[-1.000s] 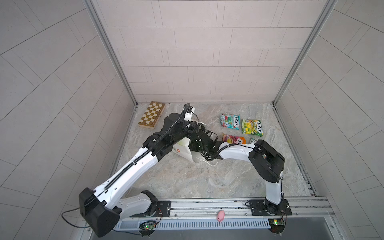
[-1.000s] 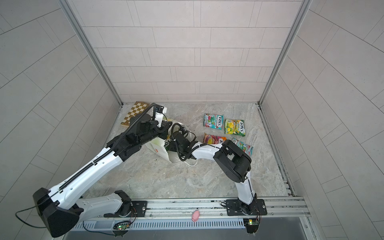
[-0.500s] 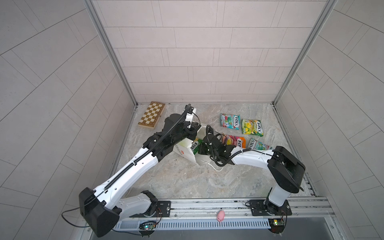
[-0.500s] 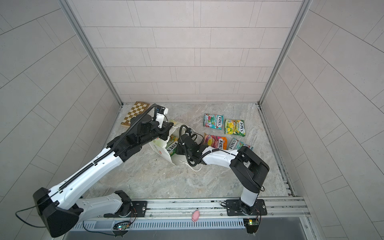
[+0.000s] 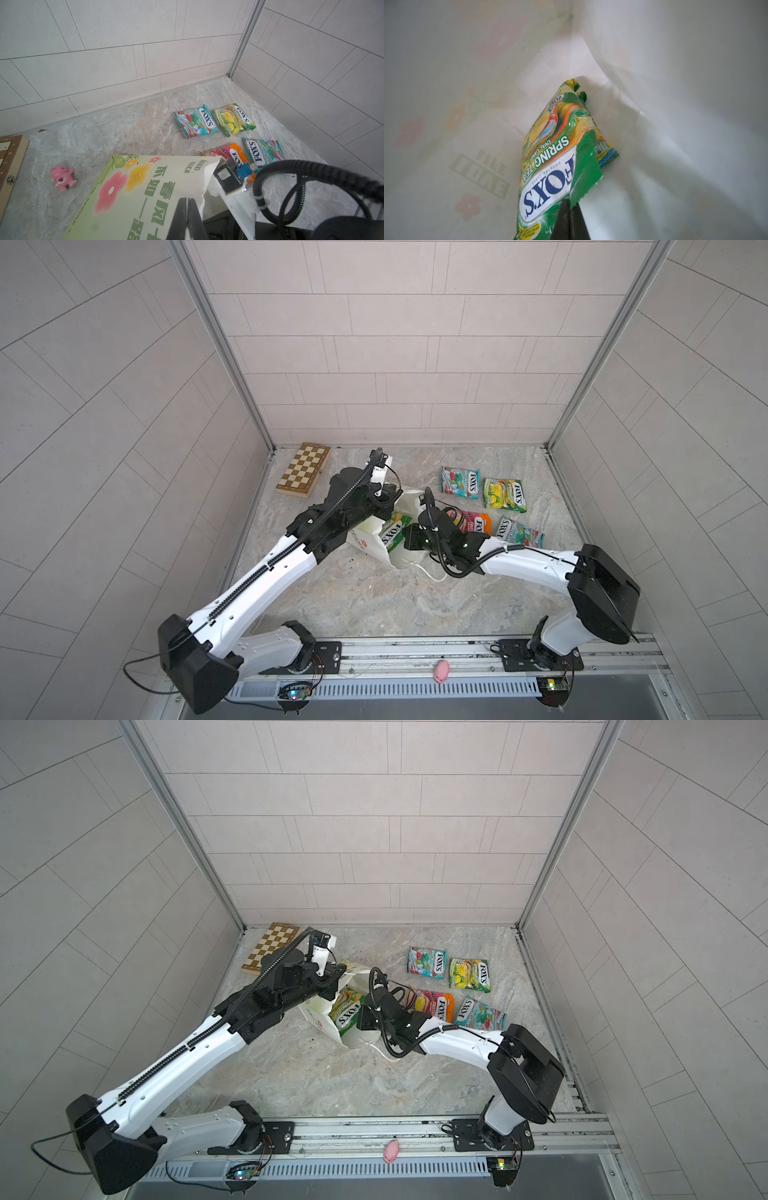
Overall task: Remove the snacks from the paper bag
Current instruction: 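Pull the green Spring Tea packet up out of the bag with the right gripper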
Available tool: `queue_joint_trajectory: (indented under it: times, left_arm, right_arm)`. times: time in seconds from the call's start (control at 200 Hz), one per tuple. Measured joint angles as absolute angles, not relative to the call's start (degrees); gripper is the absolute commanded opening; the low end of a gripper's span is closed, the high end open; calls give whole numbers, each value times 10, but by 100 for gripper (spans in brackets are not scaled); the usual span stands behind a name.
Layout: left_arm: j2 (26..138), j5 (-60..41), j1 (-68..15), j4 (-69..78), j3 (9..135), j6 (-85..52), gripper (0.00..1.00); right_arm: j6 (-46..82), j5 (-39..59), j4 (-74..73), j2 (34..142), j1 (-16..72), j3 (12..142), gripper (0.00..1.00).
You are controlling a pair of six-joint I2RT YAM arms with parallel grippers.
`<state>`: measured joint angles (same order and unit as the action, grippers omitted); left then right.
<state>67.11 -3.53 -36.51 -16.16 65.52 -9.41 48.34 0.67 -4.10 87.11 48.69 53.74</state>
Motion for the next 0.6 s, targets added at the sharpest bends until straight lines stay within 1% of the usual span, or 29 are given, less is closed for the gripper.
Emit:
queue_joint_trajectory:
  times: [0.33, 0.595]
  left_arm:
    - [671, -21, -365, -163, 655, -94, 0]
    - [671, -8, -366, -163, 655, -95, 0]
  right_arm:
    - [432, 20, -16, 760, 487, 547, 0]
    - [405, 22, 20, 714, 487, 553, 0]
